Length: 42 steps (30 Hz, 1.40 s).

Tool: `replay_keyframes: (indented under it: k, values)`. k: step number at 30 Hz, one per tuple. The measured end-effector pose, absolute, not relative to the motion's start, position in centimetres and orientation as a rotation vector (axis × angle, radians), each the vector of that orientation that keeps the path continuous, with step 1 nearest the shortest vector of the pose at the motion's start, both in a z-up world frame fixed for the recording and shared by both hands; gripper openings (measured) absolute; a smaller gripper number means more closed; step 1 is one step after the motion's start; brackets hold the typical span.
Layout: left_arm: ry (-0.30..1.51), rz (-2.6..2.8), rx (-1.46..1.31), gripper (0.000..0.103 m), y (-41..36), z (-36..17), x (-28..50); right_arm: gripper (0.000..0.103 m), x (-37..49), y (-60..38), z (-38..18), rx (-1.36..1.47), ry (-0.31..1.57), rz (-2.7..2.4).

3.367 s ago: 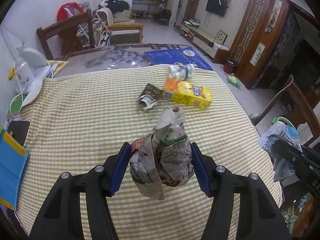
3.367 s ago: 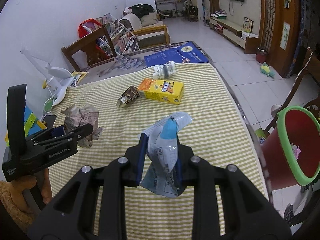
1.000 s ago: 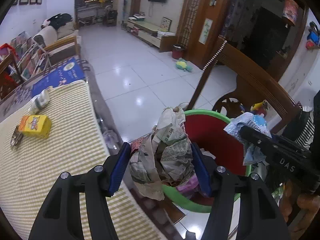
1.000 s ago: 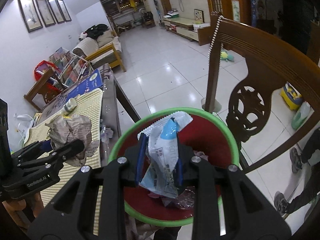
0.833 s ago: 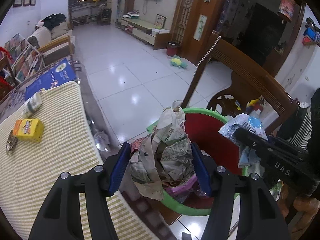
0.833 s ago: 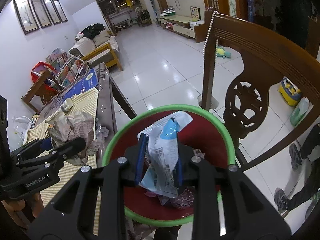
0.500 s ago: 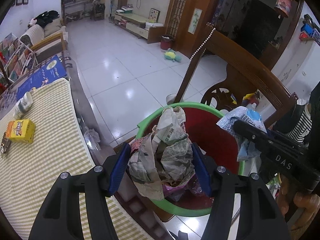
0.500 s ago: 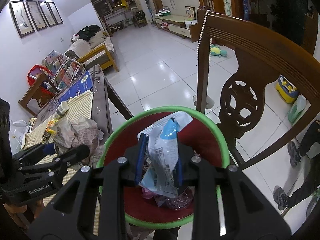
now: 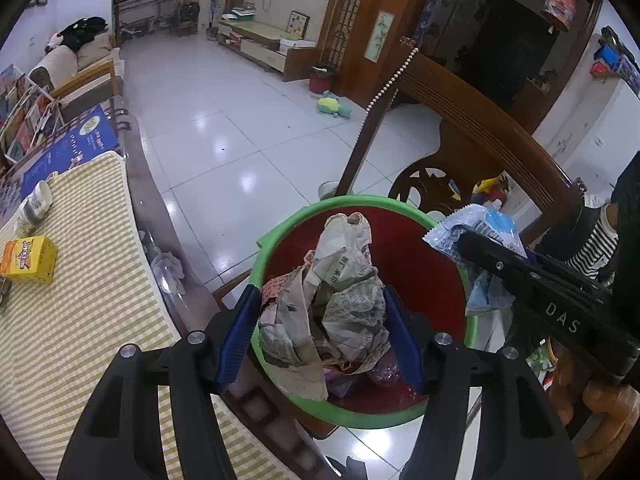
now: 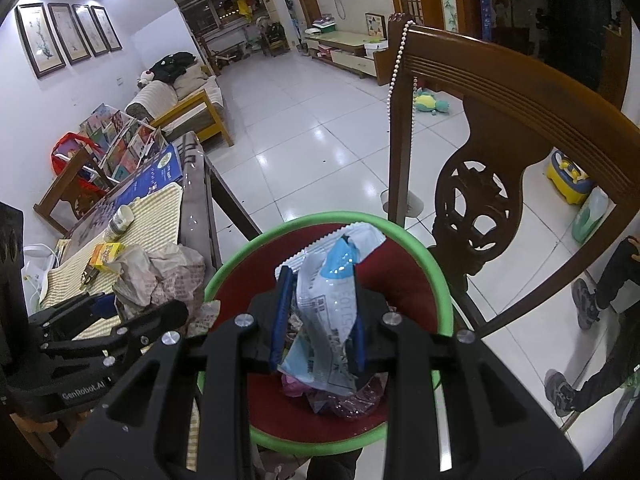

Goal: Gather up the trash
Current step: 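Carry the newspaper ball over the red bin with the left gripper while the right holds the wrapper above it, then open both grippers to drop the newspaper ball and wrapper into the bin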

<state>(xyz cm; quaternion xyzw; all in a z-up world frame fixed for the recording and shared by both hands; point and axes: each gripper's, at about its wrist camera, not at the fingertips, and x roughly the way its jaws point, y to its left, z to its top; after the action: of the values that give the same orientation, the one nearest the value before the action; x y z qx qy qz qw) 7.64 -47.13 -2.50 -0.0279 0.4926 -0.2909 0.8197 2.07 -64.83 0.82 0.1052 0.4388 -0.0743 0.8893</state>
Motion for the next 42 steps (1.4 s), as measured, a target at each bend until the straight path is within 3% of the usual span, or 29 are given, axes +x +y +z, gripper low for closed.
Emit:
replay_keyframes:
  k: [10, 13, 15, 20, 22, 25, 42]
  values:
    - [1.064, -0.642, -0.052, 0.059, -47.6, -2.8, 7.2, 0.026, 2.0, -65.0, 1.1, 0.223, 0.902, -0.162]
    - [1.077, -0.655, -0.046, 0.064, -47.8, -3.1, 7.0, 0.026, 2.0, -65.0, 1.1, 0.226, 0.899, -0.162]
    - [1.088, -0.66, -0.048, 0.068, -48.0, -3.4, 7.0, 0.031, 2.0, -65.1, 1.2, 0.238, 0.89, -0.166]
    - [1.075, -0.647, -0.074, 0.078, -47.2, -3.4, 7.1, 0.056, 1.9, -65.3, 1.5, 0.254, 0.861, -0.186]
    - [1.07, -0.632, -0.099, 0.08, -46.5, -3.5, 7.3, 0.059, 2.0, -65.3, 1.6, 0.254, 0.86, -0.192]
    - [1.094, -0.617, -0.151, 0.083, -45.6, -4.1, 7.8, 0.08, 2.1, -65.3, 1.4, 0.265, 0.865, -0.206]
    - [1.109, -0.598, -0.165, 0.084, -42.9, -5.4, 7.7, 0.085, 1.9, -64.5, 0.0, 0.316, 0.931, -0.223]
